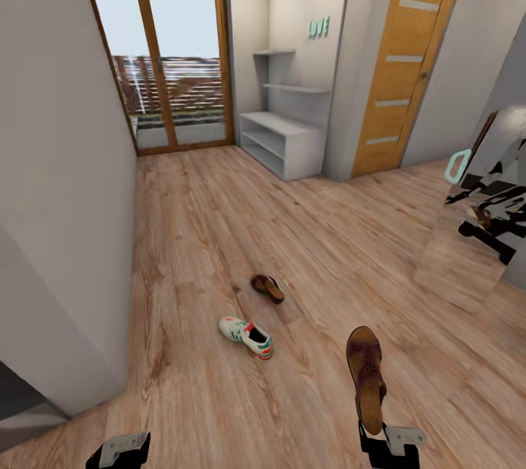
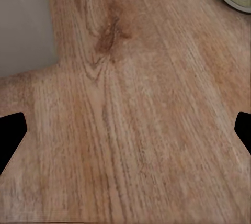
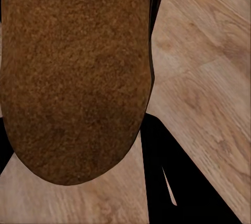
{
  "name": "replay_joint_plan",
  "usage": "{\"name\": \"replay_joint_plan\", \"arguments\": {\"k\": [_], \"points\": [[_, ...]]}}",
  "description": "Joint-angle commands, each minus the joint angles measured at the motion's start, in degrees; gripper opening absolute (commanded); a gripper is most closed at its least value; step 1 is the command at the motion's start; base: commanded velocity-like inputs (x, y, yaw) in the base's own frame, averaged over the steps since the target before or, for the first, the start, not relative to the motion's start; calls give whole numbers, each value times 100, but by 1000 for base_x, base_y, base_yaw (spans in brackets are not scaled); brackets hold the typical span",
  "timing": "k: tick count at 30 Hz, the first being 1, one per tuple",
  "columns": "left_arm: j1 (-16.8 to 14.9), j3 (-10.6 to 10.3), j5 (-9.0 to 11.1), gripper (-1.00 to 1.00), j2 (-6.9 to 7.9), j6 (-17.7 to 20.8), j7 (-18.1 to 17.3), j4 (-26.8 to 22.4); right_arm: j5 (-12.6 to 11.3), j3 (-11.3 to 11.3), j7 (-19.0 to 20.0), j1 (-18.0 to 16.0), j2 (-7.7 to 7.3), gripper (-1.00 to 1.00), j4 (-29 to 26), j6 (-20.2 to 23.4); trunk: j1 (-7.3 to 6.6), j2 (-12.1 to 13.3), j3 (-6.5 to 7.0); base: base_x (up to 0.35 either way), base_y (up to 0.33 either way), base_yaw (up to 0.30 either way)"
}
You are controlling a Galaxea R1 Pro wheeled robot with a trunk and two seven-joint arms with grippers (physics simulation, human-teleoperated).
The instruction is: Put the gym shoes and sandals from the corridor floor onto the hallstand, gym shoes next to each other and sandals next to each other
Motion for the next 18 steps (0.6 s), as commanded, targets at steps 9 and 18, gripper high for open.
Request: {"name": "replay_joint_plan", "arguments": {"k": [9,18], "points": [[-4,21,15,100,-1,-16,-30,3,-16,6,1,-2,3,-100,7,-17,-24,40,14,0,0,246],[-4,12,15,100,-12,-19,-30,-1,33,29,43,-2,0,-100,41,-11,-24,40,14,0,-169,106]]}}
